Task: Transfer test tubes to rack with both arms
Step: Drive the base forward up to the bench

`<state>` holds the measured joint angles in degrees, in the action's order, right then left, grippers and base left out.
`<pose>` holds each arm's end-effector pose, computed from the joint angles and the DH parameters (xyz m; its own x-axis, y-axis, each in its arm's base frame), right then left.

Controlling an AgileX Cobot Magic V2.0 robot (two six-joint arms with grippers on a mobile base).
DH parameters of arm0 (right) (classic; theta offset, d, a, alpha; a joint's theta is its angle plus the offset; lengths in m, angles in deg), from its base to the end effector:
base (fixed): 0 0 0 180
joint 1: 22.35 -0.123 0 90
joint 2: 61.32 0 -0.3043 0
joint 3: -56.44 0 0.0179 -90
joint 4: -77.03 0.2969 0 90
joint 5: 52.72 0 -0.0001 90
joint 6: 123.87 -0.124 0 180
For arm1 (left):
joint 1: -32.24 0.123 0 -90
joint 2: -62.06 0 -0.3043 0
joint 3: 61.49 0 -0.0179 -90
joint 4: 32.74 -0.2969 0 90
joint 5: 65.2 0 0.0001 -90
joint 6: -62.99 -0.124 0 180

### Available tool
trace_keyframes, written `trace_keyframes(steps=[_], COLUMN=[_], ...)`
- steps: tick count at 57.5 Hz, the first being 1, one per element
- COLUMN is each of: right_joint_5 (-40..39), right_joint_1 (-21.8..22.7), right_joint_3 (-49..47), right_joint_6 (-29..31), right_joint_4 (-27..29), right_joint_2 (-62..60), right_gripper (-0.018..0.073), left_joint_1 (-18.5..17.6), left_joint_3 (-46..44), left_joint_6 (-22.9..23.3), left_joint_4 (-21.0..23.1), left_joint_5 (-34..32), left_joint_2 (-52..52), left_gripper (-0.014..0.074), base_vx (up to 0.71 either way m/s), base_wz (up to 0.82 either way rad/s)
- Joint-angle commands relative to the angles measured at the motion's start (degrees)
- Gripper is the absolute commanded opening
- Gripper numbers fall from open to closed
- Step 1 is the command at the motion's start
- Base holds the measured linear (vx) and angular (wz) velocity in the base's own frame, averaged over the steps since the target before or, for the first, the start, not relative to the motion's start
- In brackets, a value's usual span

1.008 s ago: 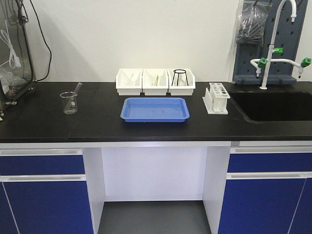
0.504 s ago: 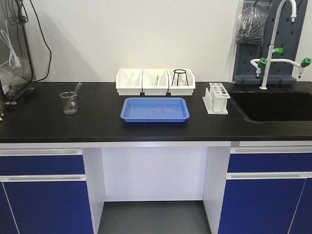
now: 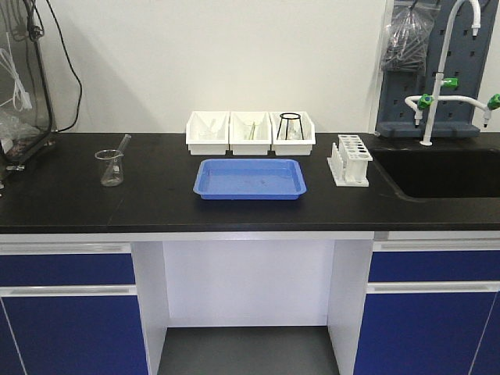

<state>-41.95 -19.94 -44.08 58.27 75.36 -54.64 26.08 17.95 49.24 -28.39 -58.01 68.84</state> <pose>0.1158 -0.0056 0.1811 -0.1233 -0.0608 -0.9905 0.0394 0.9970 -0.0661 0.1159 -0.0137 0.1889 -0.0389 0.1691 -0.9848 0.1248 0.9787 0.1631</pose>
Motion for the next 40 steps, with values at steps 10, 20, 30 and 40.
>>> trace_keyframes(steps=[10, 20, 30, 40], right_joint_5=[-5.3, -5.3, -5.3, -5.3], right_joint_1=[0.2, 0.2, 0.2, 0.2], right_joint_3=[0.6, 0.6, 0.6, 0.6], right_joint_6=[0.1, 0.1, 0.1, 0.1], right_joint_4=[-0.4, -0.4, -0.4, -0.4], right_joint_2=[-0.4, -0.4, -0.4, -0.4], right_gripper=[-0.0008, -0.0008, -0.0008, -0.0008], left_joint_1=[0.1, 0.1, 0.0, 0.0], left_joint_3=[1.5, 1.5, 1.5, 1.5], left_joint_6=[0.5, 0.5, 0.5, 0.5], left_joint_4=[0.2, 0.2, 0.2, 0.2], left_joint_5=[-4.5, -4.5, -4.5, -4.5], left_joint_2=[-1.0, -1.0, -1.0, -1.0], left_gripper=[-0.002, -0.002, -0.002, -0.002], base_vx=[0.15, 0.21, 0.24, 0.3], base_wz=[-0.01, -0.03, 0.06, 0.1])
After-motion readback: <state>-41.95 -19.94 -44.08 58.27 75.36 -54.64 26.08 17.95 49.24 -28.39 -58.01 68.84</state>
